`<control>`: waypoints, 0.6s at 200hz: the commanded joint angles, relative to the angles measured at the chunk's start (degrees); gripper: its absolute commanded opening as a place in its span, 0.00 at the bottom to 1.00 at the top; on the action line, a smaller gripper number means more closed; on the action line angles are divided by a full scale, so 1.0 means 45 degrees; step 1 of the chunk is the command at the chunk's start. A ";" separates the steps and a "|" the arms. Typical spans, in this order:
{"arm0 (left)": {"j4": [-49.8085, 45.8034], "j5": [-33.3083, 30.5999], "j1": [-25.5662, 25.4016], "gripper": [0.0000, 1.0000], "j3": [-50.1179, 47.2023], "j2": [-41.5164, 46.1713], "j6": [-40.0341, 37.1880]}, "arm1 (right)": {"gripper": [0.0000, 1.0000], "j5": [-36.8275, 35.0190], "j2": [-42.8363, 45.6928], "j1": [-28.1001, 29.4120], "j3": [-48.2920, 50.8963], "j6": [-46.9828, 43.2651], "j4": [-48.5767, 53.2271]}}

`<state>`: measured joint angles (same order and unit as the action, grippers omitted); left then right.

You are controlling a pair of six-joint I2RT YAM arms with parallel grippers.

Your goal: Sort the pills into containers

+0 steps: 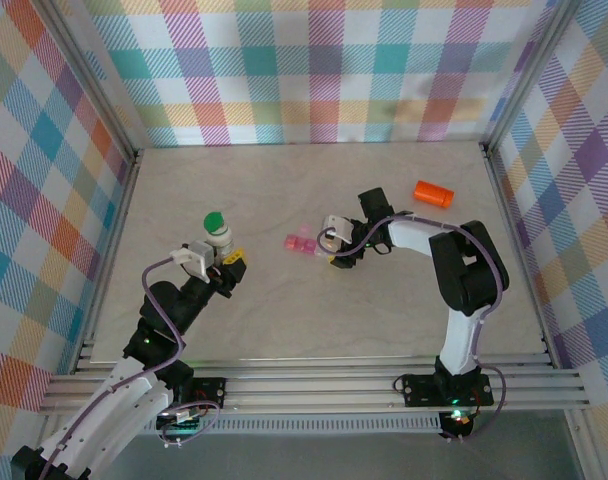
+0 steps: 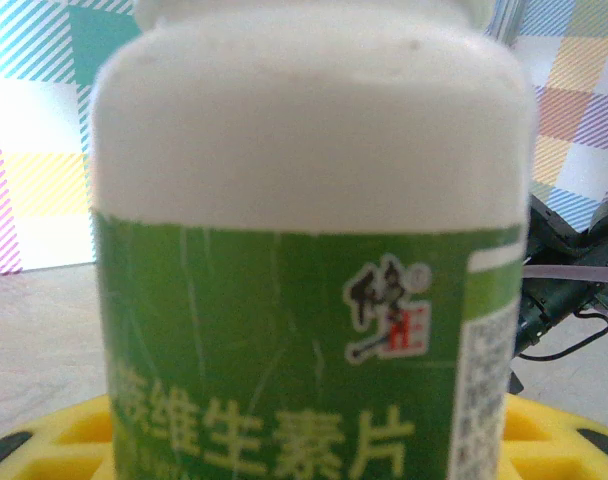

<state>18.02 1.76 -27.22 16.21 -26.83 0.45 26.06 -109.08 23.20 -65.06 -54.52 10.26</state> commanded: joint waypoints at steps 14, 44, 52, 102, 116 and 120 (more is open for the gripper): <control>0.0624 0.0278 0.0073 0.00 0.0012 -0.0034 0.0122 | 0.74 0.0533 -0.0374 -0.0097 -0.0309 -0.0514 0.0736; 0.0605 0.0312 0.0073 0.00 0.0012 -0.0071 0.0134 | 0.71 0.0459 -0.0544 -0.0097 -0.0406 -0.0606 0.0842; 0.0585 0.0302 0.0069 0.00 0.0022 -0.0054 0.0146 | 0.70 0.0427 -0.0565 -0.0079 -0.0425 -0.0608 0.0850; 0.0563 0.0409 0.0073 0.00 0.0012 -0.0094 0.0190 | 0.64 0.0263 -0.0912 -0.0097 -0.0830 -0.0634 0.1112; 0.0546 0.0409 0.0073 0.00 0.0001 -0.0094 0.0211 | 0.62 0.0243 -0.0970 -0.0097 -0.0909 -0.0621 0.1160; 0.0546 0.0405 0.0071 0.00 0.0010 -0.0105 0.0196 | 0.61 0.0224 -0.0990 -0.0087 -0.0933 -0.0628 0.1189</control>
<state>18.11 2.55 -27.22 16.21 -27.38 0.64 25.93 -112.38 23.20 -67.44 -56.10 13.41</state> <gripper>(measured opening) 0.507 0.627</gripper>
